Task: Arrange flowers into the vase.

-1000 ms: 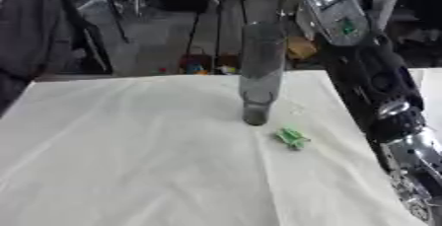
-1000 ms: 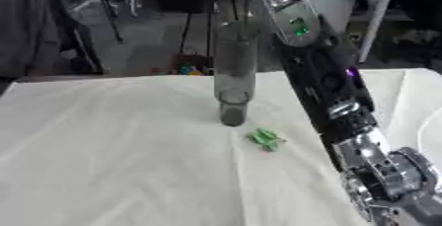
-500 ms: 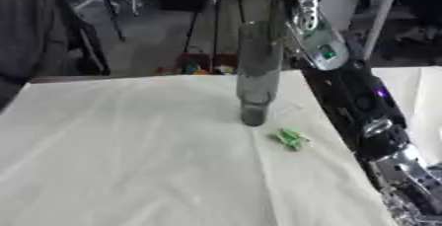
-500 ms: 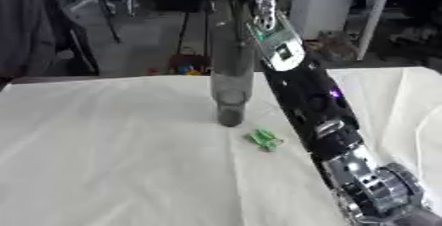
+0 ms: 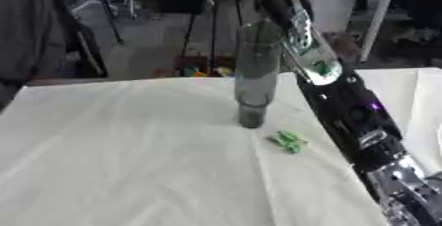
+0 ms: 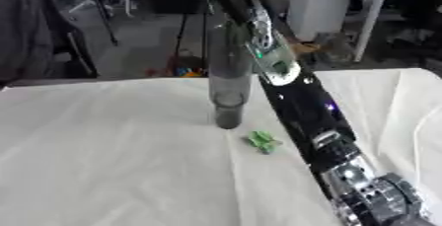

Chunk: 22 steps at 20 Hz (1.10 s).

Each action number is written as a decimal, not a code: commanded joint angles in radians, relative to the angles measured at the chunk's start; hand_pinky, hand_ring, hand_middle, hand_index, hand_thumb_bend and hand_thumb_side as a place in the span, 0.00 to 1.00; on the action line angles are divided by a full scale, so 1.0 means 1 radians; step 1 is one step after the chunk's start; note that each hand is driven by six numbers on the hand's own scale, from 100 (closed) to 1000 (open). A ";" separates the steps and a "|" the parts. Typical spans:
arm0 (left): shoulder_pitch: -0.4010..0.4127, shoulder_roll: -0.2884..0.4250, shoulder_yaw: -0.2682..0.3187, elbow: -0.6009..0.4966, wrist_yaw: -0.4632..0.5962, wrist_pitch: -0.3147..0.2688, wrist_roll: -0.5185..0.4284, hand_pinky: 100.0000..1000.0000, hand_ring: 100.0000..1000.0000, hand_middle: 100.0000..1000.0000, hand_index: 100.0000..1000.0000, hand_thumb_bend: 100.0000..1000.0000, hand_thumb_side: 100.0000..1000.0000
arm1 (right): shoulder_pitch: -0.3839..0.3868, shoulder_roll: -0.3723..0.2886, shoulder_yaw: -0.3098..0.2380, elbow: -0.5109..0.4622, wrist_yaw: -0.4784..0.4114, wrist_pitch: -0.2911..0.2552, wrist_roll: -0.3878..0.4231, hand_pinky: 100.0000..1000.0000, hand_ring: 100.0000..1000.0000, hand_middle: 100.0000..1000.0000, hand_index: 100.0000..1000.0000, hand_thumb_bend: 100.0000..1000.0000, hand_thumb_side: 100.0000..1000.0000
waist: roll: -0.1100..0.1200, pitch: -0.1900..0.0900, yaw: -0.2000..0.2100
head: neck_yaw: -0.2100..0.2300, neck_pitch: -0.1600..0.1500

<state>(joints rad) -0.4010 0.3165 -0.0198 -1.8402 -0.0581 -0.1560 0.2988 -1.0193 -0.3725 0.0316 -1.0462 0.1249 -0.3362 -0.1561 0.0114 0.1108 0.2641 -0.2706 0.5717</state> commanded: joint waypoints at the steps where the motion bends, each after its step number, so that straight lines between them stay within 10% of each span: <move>1: -0.015 0.012 0.005 -0.015 0.003 0.000 0.002 0.72 0.62 0.67 0.77 0.57 0.85 | -0.019 -0.019 0.002 0.001 0.029 0.005 0.017 0.16 0.41 0.35 0.34 0.00 0.64 | 0.004 -0.013 -0.001 | 0.001 -0.008; 9: -0.008 0.016 0.006 -0.011 0.002 0.000 0.003 0.72 0.62 0.67 0.77 0.57 0.85 | -0.048 -0.071 0.008 0.035 0.137 0.126 0.169 0.41 0.57 0.48 0.45 0.00 0.68 | -0.002 -0.020 -0.012 | 0.004 0.001; 16: -0.003 0.021 0.008 -0.009 0.001 -0.001 0.004 0.72 0.62 0.67 0.77 0.57 0.85 | -0.063 -0.117 -0.010 0.055 0.204 0.147 0.222 0.88 0.88 0.74 0.62 0.00 0.72 | -0.007 -0.028 -0.022 | 0.011 0.005; 22: 0.000 0.022 0.009 -0.008 0.001 -0.001 0.005 0.72 0.61 0.67 0.77 0.57 0.85 | -0.067 -0.136 -0.009 0.101 0.257 0.169 0.311 0.94 0.92 0.79 0.67 0.00 0.74 | -0.009 -0.029 -0.026 | 0.015 0.008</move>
<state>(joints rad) -0.3913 0.3168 -0.0198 -1.8394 -0.0581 -0.1576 0.3007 -1.0562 -0.4737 0.0306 -0.9423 0.3638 -0.1699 0.1376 -0.0002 0.0981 0.2394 -0.2575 0.5731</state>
